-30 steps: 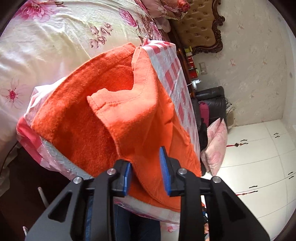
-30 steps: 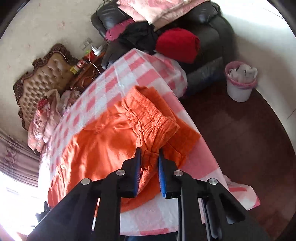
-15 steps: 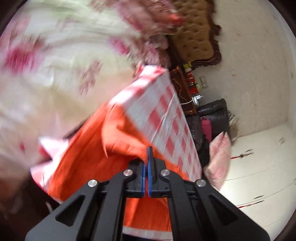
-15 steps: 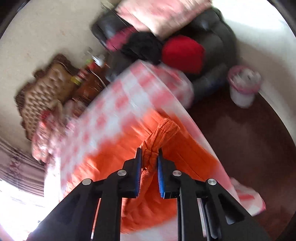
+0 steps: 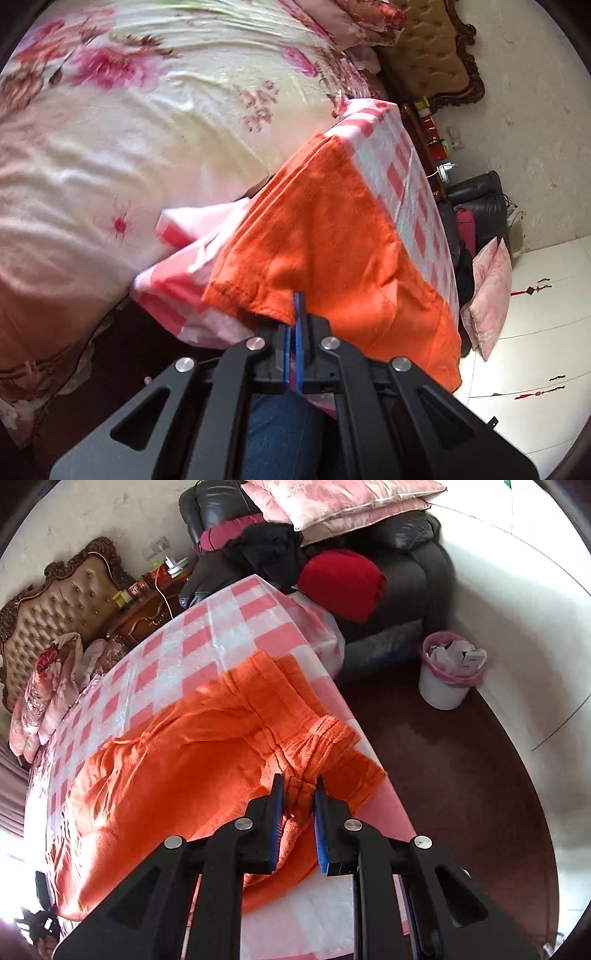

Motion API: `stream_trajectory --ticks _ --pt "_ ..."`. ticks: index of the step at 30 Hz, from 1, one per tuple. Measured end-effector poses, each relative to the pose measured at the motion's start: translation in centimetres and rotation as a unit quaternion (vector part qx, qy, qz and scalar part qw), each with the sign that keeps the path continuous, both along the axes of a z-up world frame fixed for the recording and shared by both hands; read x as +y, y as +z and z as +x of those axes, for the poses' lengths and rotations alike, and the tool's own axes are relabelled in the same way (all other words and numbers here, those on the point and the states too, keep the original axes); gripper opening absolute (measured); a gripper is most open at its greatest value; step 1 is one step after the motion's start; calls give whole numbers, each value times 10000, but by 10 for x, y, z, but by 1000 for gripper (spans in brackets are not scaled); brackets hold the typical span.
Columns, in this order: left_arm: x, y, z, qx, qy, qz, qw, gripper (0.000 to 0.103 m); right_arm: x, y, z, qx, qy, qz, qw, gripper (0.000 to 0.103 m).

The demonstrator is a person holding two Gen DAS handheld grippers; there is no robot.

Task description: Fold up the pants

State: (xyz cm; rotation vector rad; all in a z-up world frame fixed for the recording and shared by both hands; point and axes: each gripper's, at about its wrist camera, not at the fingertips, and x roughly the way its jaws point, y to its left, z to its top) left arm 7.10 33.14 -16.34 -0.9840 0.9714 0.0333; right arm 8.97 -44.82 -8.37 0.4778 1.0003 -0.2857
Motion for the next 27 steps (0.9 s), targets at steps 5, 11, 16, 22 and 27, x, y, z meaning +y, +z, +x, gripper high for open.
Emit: stream_trajectory --ticks 5,11,16,22,27 --pt "-11 46 12 -266 -178 707 9970 1 17 20 5 -137 130 -589 9981 16" --pt "-8 9 -5 233 -207 728 9969 19 22 -15 -7 365 206 -977 9943 16" --pt "15 49 -1 -187 -26 1971 9802 48 30 -24 -7 476 310 -1354 9892 16" --pt "-11 50 90 -614 -1498 3075 9377 36 36 -29 -9 579 328 -1577 9852 16" --pt "-21 34 136 -401 -2091 3169 9243 28 35 -31 -10 649 328 -1546 9853 16"
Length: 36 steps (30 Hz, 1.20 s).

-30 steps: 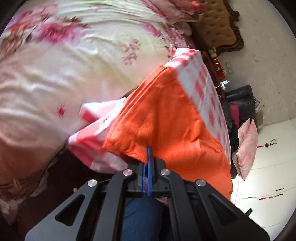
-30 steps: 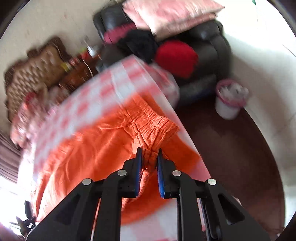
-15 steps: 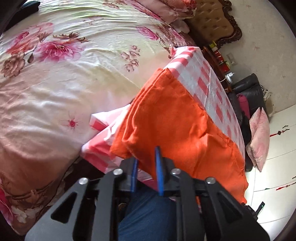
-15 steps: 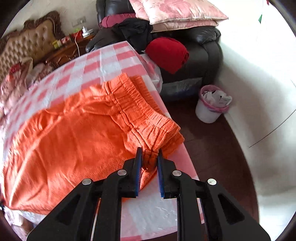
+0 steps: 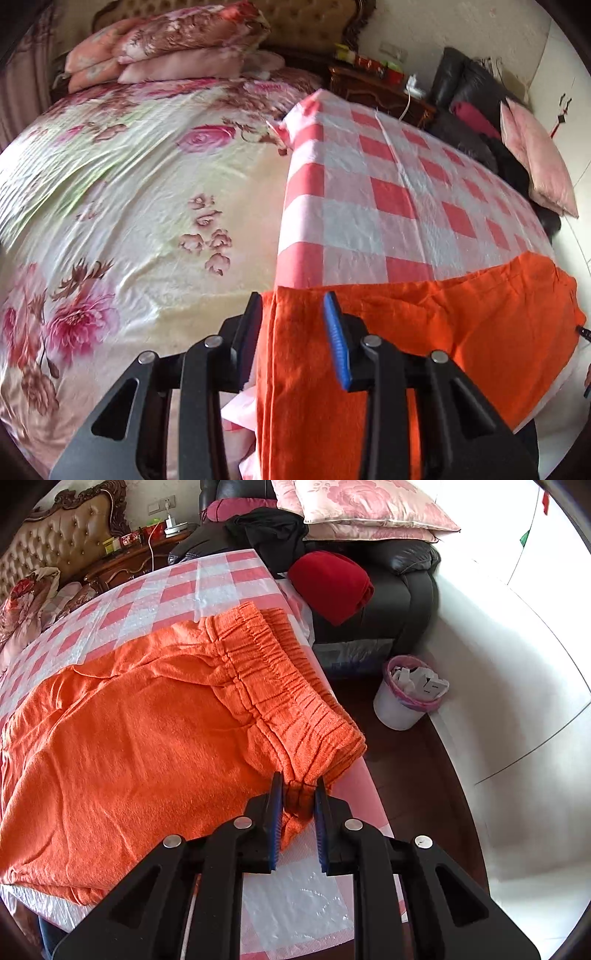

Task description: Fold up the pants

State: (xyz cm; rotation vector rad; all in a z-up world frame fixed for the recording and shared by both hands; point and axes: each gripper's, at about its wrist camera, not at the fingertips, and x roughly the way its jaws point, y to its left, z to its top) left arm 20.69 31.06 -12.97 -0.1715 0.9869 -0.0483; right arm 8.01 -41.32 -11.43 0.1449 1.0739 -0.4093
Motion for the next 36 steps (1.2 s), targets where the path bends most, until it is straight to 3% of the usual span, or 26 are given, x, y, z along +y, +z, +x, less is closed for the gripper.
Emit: stream_trajectory --ticks 1,4,9,14,17,19,22,29,30,32,36 --pt "-4 -4 5 80 -57 95 9999 10 0 0 0 15 4 -15 10000 16" --pt "-6 -12 17 305 -187 129 9993 1 2 0 2 62 20 -58 10000 16" --pt "22 14 19 -153 315 -139 9993 0 2 -1 3 62 3 -53 10000 16" --pt "18 -19 34 345 430 329 9979 0 6 -1 4 92 -4 -171 9998 16" --pt "34 -15 24 113 733 -202 9970 1 6 -1 3 76 10 -176 9998 17" --pt "36 -4 14 -87 648 -555 9963 31 5 -2 1 59 18 -145 9999 17" --pt "31 4 9 -161 335 -595 9975 31 5 -2 2 73 39 -171 9998 18" --pt "-4 -10 26 78 -294 2 9995 30 6 -2 2 111 28 -188 9998 18" --pt "-10 -11 29 148 -343 206 9991 10 6 -2 2 113 31 -186 9998 18" --pt "-15 -7 30 77 -307 564 9979 7 6 -2 2 121 33 -172 9998 18" --pt "-7 22 26 -329 -66 485 9983 7 6 -2 1 95 6 -134 9999 18"
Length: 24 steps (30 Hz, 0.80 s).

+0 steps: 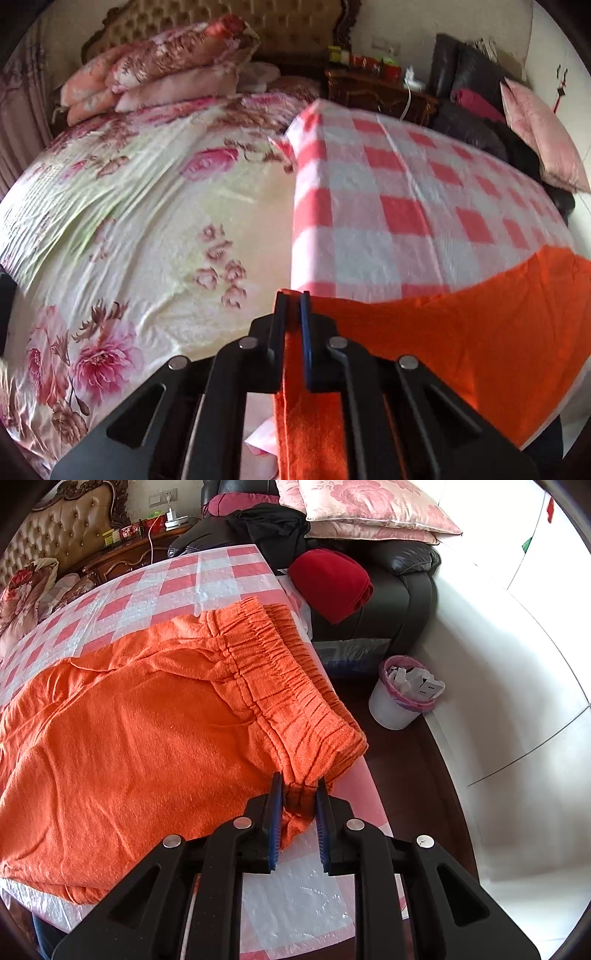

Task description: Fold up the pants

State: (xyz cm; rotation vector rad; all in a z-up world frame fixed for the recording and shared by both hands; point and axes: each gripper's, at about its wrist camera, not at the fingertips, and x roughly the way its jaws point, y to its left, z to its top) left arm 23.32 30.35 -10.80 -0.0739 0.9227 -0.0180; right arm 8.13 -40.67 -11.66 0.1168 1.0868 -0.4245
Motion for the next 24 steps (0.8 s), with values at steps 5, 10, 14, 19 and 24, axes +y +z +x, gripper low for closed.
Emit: stream_trajectory --ticks 5,10,14,19,24 --pt "8 -13 14 184 189 -58 9996 7 1 1 -1 2 10 -60 10000 18" --pt "10 -41 21 416 318 -184 9985 8 1 0 -2 -32 30 -76 10000 18" --pt "25 -36 8 293 668 -392 9966 27 2 0 -2 -120 37 -136 9998 23" --pt "52 -6 -70 -169 1162 -825 9896 28 -7 10 -22 -436 -233 -128 9987 38" --pt "48 -26 -164 -148 1431 -1442 9790 27 0 22 -51 -648 -520 -479 9954 44"
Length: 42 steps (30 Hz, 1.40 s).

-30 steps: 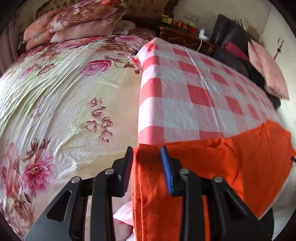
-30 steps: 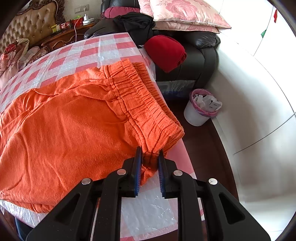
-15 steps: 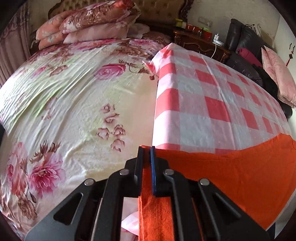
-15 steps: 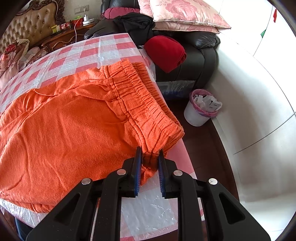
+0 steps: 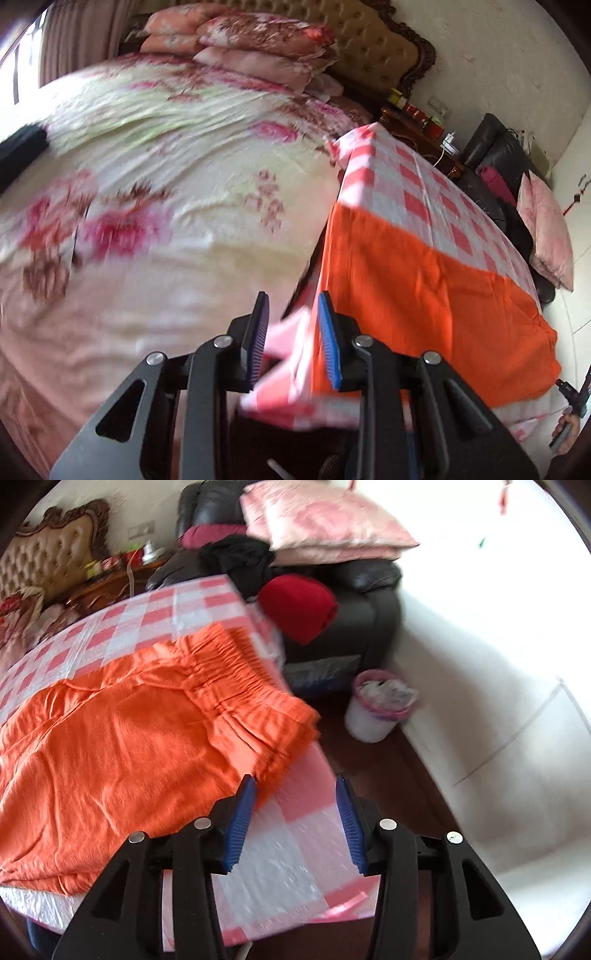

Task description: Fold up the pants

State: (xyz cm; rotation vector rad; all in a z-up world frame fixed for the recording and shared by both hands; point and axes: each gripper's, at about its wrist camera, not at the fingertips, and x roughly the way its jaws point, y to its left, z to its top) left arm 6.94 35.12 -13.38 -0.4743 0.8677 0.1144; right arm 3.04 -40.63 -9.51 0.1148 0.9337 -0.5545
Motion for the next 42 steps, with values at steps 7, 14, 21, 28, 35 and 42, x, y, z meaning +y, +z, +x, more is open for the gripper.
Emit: stream_trajectory --ticks 7,14,21,28,35,42 --pt "-42 -18 -28 23 -414 416 9983 26 63 16 -19 -426 498 88 9978 44" --pt "-56 -8 -15 139 -880 1054 9904 9 110 15 -12 -355 1091 41 9934 44" --pt "-33 -10 -15 234 -690 720 9947 22 106 4 -10 -237 1079 -8 9939 44" --pt "-17 -10 2 155 -357 -201 9990 21 98 3 -7 -209 1075 -22 9940 44" --pt "-27 15 -6 -64 -255 288 9992 7 109 -2 -8 -144 1179 -26 9929 44" --pt "-19 -13 -15 132 -107 125 9998 10 135 13 10 -212 1615 -119 9866 44"
